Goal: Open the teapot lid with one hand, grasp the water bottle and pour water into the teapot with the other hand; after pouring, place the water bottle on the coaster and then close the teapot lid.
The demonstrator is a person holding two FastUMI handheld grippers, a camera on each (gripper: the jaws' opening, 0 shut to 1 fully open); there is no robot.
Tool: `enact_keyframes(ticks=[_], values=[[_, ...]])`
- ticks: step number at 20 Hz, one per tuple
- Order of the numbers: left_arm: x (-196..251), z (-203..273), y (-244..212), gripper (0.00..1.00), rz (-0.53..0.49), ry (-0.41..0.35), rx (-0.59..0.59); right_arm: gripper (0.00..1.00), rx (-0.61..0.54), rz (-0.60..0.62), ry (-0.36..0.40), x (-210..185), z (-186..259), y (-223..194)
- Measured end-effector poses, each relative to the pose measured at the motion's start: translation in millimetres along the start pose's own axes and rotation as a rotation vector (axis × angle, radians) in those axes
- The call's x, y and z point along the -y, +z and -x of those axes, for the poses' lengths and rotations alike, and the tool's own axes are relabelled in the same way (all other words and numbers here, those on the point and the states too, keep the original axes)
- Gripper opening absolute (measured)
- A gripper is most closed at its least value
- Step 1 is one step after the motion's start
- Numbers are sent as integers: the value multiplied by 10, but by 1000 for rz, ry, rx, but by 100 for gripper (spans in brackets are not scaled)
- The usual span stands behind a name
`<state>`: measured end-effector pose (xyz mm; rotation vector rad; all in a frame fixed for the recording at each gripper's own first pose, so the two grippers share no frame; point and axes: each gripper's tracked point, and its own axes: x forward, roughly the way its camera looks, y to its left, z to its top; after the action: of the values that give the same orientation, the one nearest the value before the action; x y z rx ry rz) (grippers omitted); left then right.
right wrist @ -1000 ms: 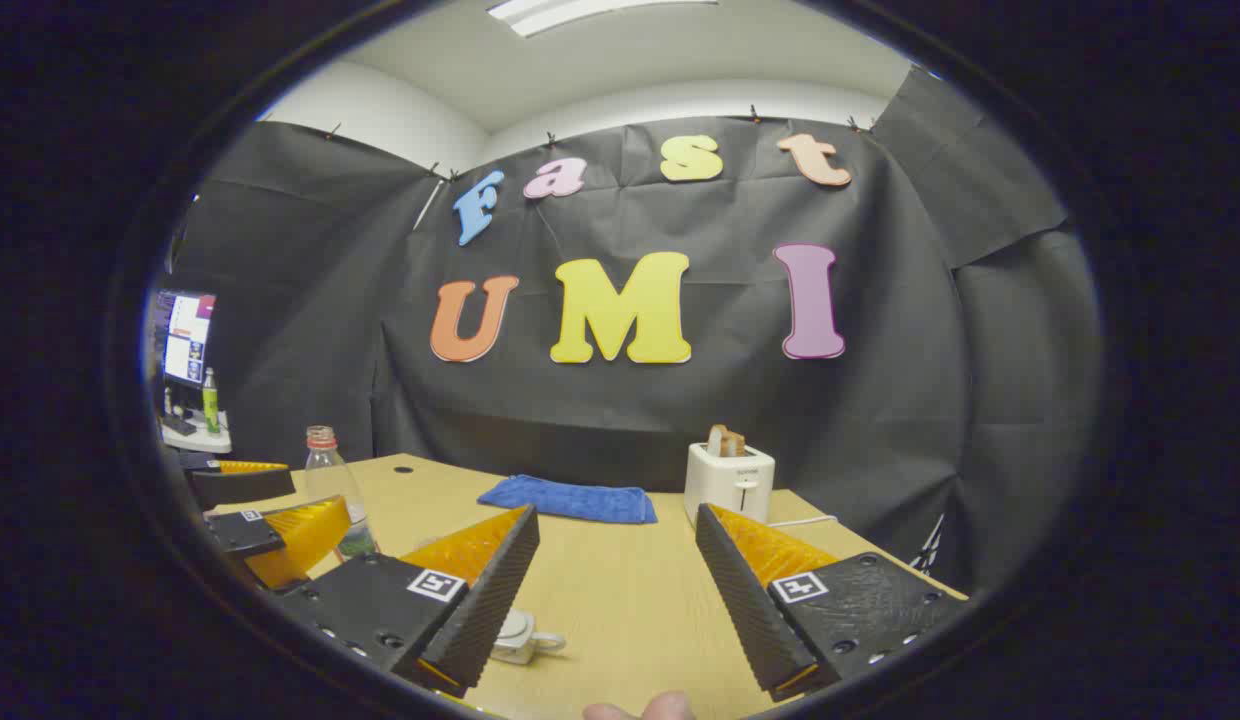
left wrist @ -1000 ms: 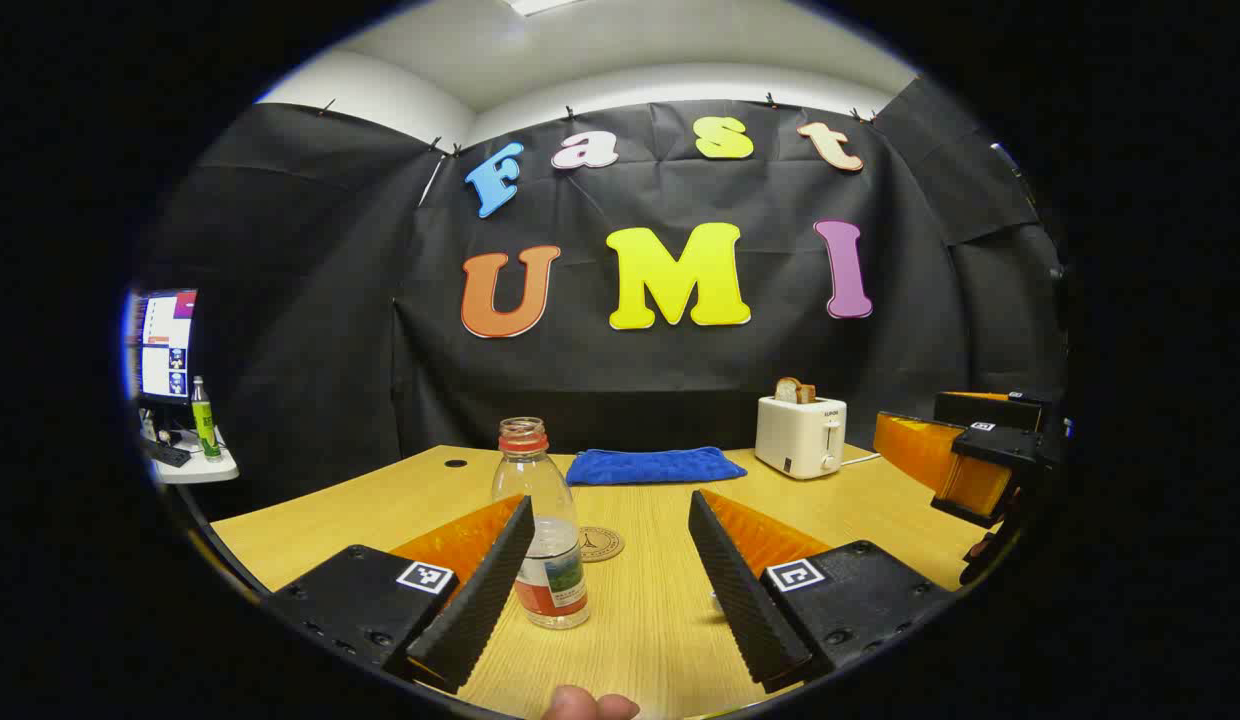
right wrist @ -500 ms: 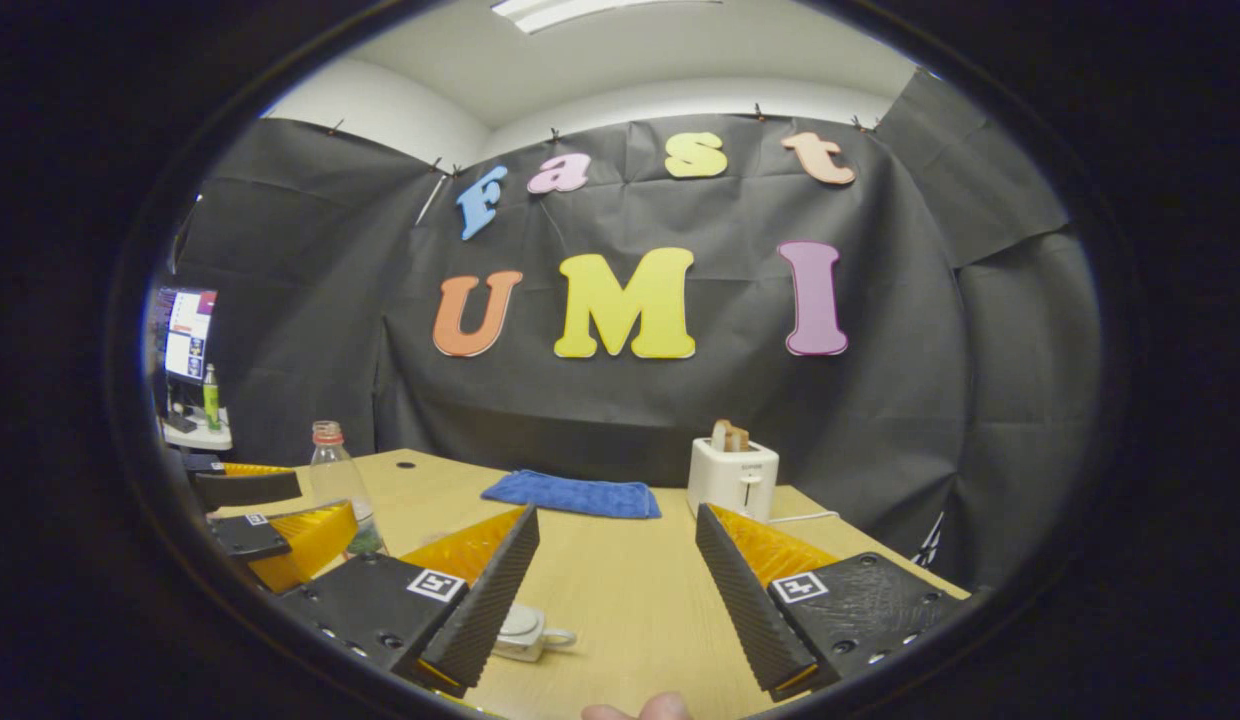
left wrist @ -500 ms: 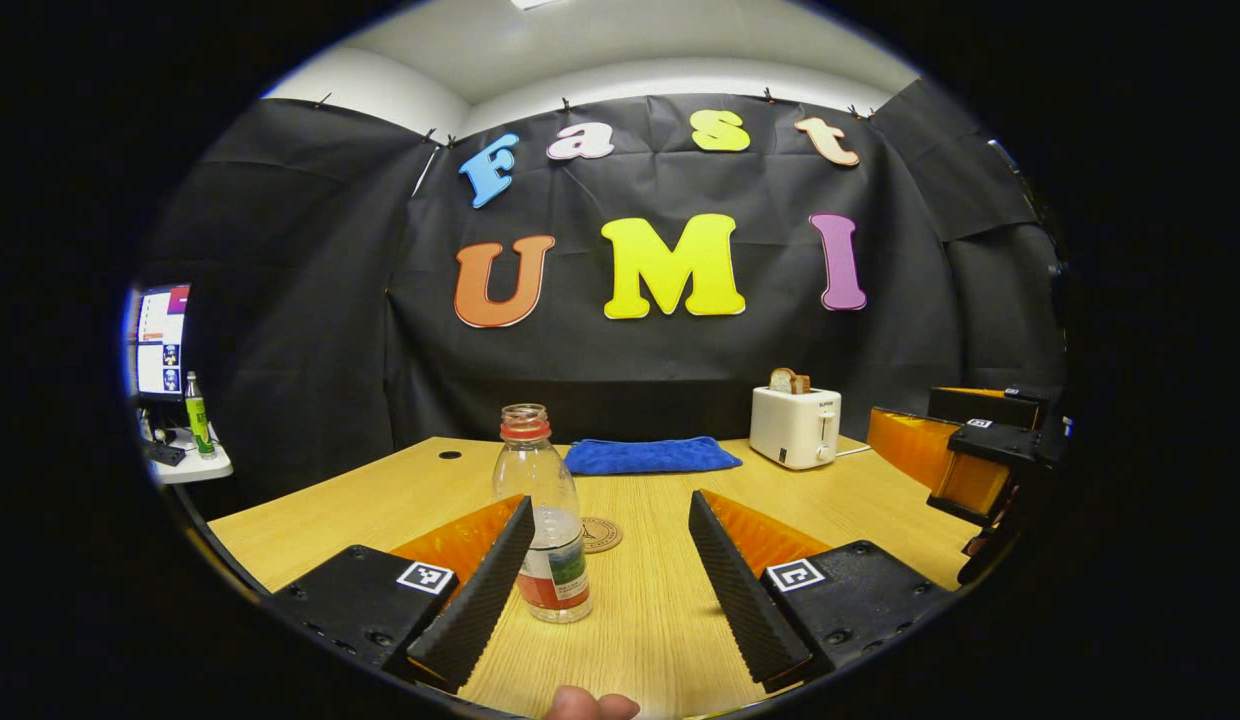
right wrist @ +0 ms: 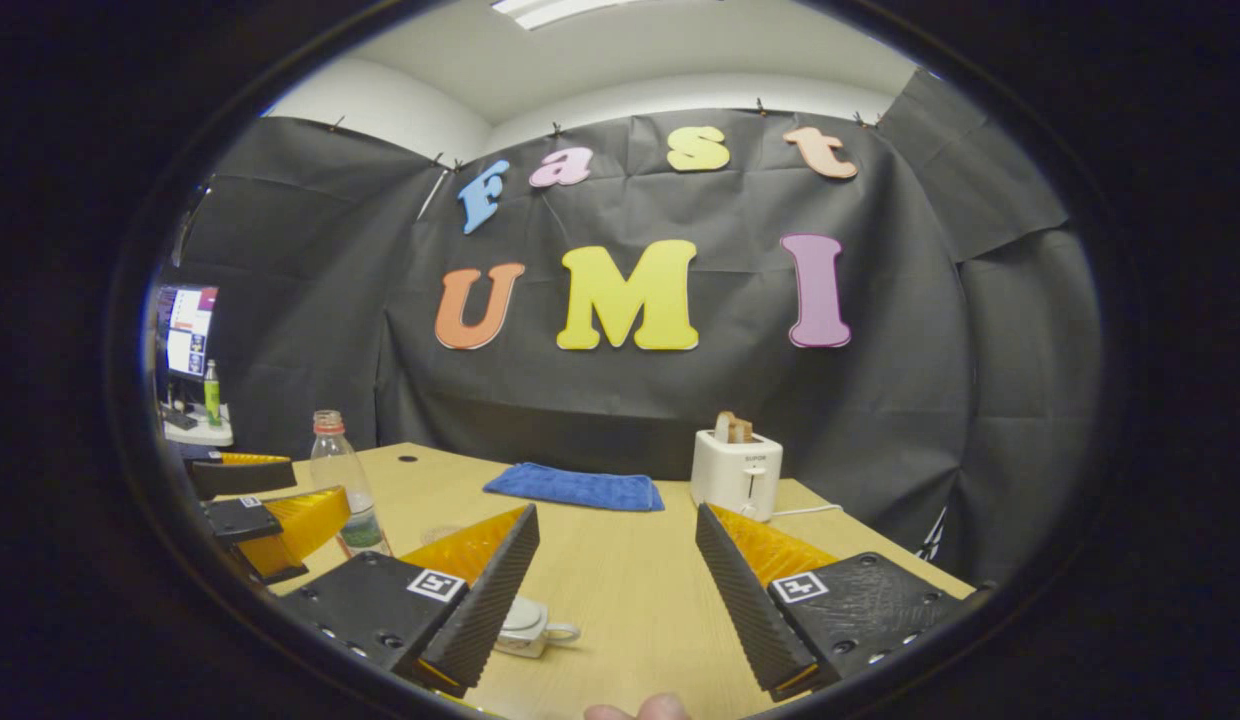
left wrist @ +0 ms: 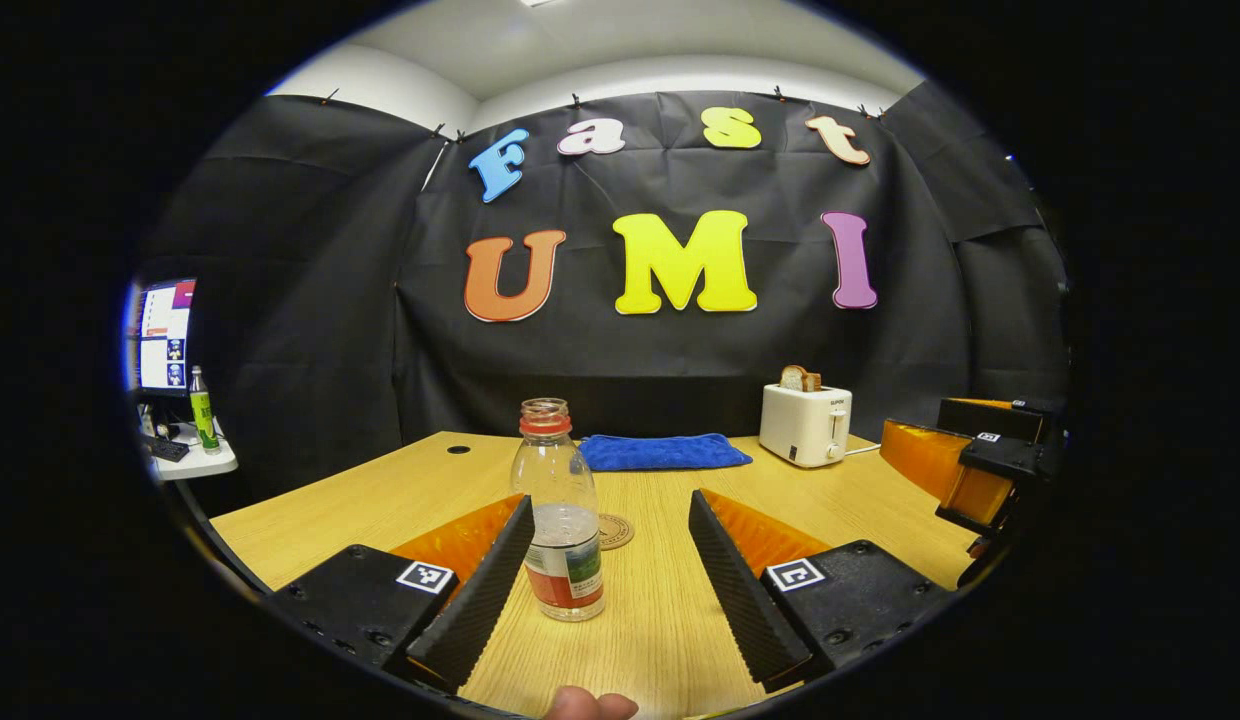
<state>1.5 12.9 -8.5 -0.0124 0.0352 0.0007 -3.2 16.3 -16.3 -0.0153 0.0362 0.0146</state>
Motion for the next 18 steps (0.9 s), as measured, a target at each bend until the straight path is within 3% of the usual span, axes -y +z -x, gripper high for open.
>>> enact_keyframes(ticks=[6,9,11,12,18], values=[[-66,9,-74,98,38,-7,-22,96,-37,8,106,-330,-65,-191],[-168,30,-104,97,40,10,-28,97,-51,13,119,-470,-94,-309],[-199,61,-126,98,44,9,-33,93,-70,31,126,-558,-139,-424],[-221,84,-147,98,37,14,-37,98,-81,35,128,-590,-168,-482],[-346,129,-245,98,22,24,-58,97,-159,45,114,-671,-342,-800]])
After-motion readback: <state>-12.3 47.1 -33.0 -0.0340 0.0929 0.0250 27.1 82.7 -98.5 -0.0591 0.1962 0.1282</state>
